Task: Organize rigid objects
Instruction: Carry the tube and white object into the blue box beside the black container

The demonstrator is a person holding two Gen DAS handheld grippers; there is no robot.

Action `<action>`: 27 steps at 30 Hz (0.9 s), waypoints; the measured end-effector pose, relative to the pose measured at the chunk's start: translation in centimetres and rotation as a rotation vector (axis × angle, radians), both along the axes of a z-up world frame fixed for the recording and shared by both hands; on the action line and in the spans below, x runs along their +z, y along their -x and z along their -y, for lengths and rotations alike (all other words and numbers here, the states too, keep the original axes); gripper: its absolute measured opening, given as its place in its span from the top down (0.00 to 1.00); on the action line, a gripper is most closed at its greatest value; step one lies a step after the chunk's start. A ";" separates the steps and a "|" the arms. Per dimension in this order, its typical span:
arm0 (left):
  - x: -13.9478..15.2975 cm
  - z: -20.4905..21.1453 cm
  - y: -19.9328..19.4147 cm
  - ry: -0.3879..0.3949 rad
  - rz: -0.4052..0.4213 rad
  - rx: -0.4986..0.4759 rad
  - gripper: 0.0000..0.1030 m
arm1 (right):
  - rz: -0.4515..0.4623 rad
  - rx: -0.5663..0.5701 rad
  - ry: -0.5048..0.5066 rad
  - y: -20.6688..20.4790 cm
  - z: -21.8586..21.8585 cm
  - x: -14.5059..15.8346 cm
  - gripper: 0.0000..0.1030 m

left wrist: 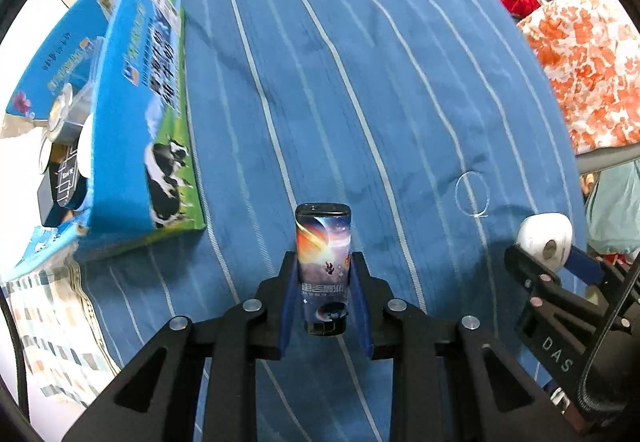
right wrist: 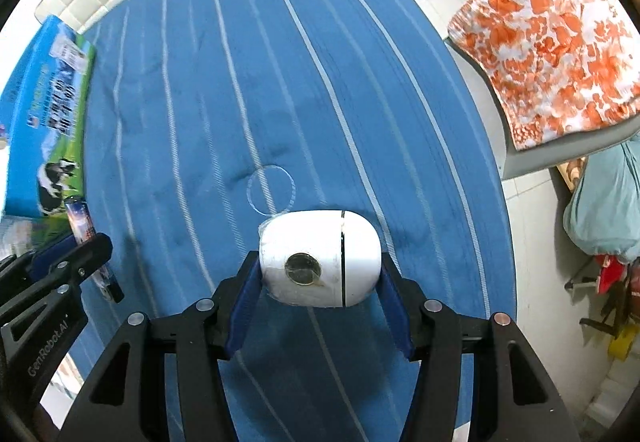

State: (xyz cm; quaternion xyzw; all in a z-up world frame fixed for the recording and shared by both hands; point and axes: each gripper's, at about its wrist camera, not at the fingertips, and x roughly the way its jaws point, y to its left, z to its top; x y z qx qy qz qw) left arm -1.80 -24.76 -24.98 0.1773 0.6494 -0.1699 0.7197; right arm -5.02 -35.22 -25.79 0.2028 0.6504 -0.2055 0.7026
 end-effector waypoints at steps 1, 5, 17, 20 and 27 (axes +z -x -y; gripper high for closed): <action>0.5 -0.1 0.1 0.007 0.006 -0.001 0.78 | 0.012 0.003 -0.003 -0.1 0.1 0.3 0.43; 2.1 -1.0 -0.3 0.033 0.027 -0.005 0.78 | 0.054 0.020 0.002 -0.6 -0.4 2.2 0.43; 10.6 -4.8 -1.8 0.163 0.147 0.028 0.78 | 0.248 0.103 0.005 -4.3 -4.5 12.0 0.43; 13.2 -7.0 -3.0 0.198 0.194 0.055 0.78 | 0.296 0.129 -0.010 -5.8 -6.3 14.4 0.43; 17.3 -12.6 -5.7 0.226 0.269 0.125 0.78 | 0.379 0.194 -0.049 -9.2 -11.6 18.5 0.43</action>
